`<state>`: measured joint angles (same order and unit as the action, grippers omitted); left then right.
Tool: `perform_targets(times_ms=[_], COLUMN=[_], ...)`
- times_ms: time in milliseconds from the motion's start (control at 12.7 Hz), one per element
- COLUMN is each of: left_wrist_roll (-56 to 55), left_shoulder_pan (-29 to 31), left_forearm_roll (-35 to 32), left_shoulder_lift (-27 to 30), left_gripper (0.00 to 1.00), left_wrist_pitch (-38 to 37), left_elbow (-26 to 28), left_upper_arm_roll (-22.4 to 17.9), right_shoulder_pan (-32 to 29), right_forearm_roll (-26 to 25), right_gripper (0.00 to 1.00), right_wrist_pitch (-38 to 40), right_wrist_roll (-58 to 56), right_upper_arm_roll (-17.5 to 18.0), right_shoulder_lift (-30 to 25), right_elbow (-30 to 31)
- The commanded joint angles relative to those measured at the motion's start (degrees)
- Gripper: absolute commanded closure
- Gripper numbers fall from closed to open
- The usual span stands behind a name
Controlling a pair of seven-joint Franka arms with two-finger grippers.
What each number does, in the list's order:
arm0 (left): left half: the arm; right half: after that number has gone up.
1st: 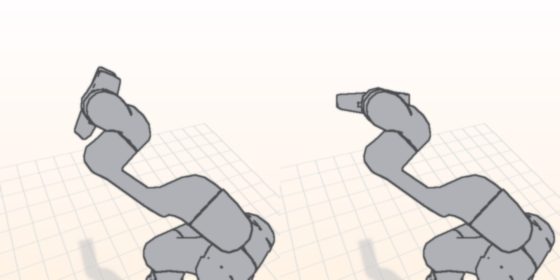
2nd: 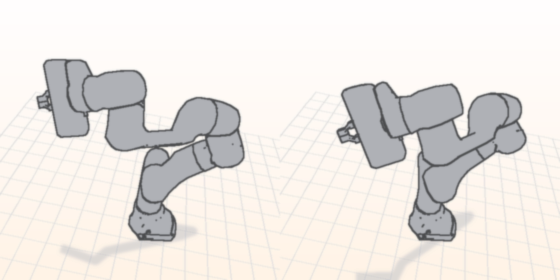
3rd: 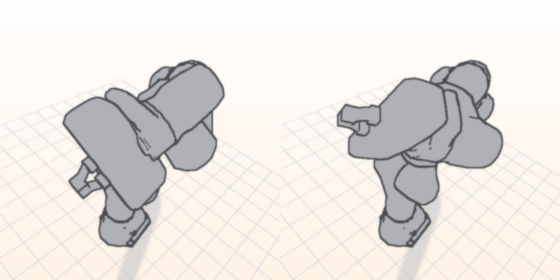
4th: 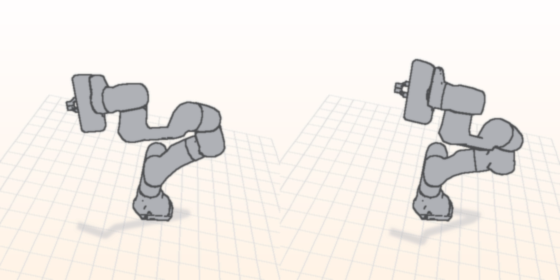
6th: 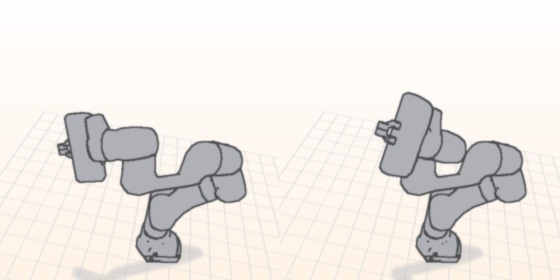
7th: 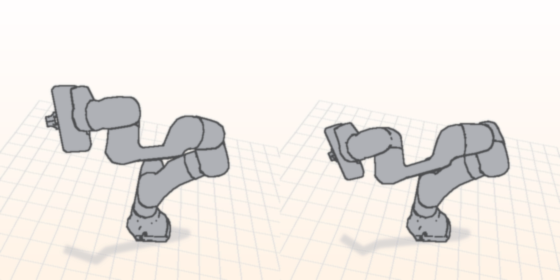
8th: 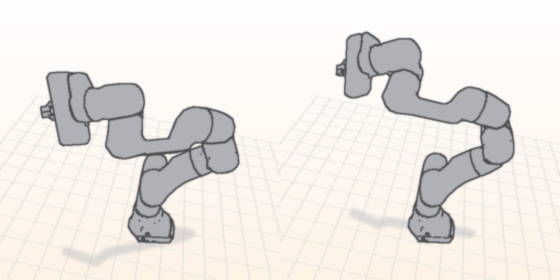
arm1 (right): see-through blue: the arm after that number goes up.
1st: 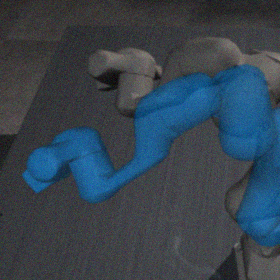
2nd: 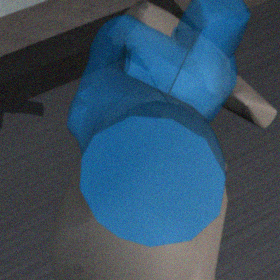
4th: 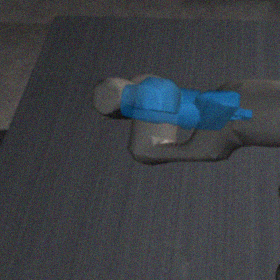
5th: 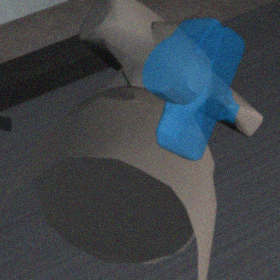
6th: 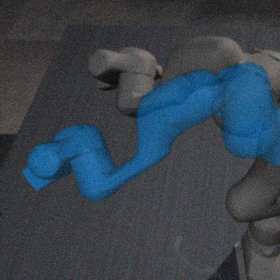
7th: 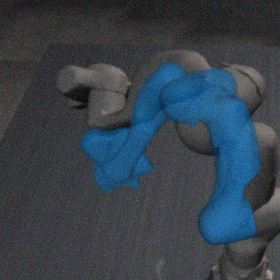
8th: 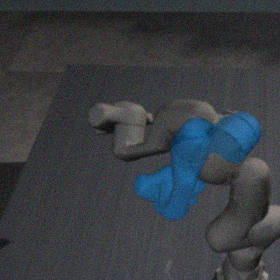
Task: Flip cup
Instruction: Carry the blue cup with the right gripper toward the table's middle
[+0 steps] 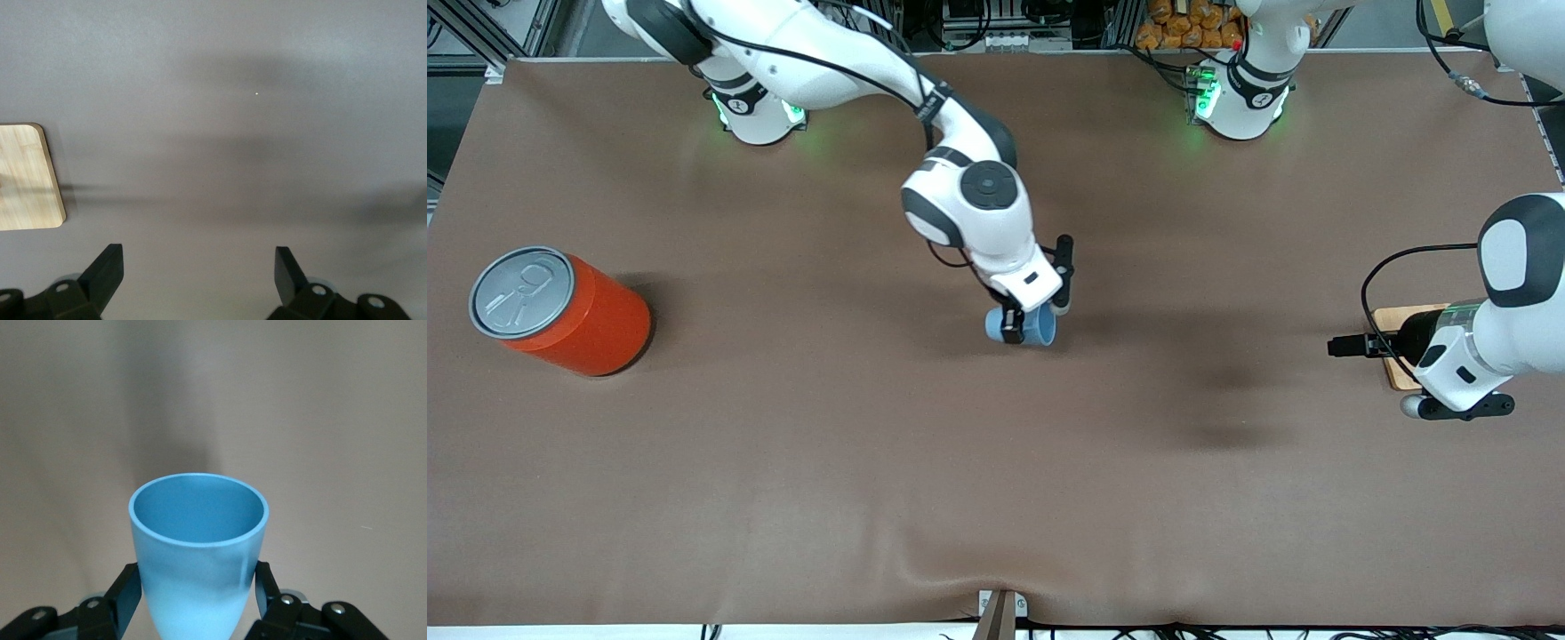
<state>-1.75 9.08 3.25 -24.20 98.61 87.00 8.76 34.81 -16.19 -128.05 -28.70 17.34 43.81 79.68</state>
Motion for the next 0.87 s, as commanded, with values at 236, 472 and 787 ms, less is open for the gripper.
perform_targets(times_ms=[236, 472, 787], left_wrist_roll=[0.17, 0.08, -1.06], left_shoulder_pan=[0.06, -0.12, -1.87], left_forearm_roll=[0.62, 0.62, 0.62], left_shoulder_lift=[-0.06, -0.06, -0.15], left_gripper=[0.00, 0.00, 0.00], left_wrist_pitch=[1.14, 1.94, 4.04], left_elbow=[0.01, 0.18, 2.02], left_upper_arm_roll=[0.03, 0.12, 0.12], right_shoulder_pan=[3.51, 6.40, 7.90], right_forearm_roll=[-1.82, -3.22, -3.41], right_gripper=[0.95, 0.95, 0.95], right_wrist_pitch=[8.78, 9.04, 12.98], right_wrist_roll=[3.56, 3.74, 6.45], right_upper_arm_roll=[-0.38, -0.72, -0.90], right_shoulder_lift=[4.35, 5.84, 6.90], right_elbow=[-6.20, -7.87, -9.62])
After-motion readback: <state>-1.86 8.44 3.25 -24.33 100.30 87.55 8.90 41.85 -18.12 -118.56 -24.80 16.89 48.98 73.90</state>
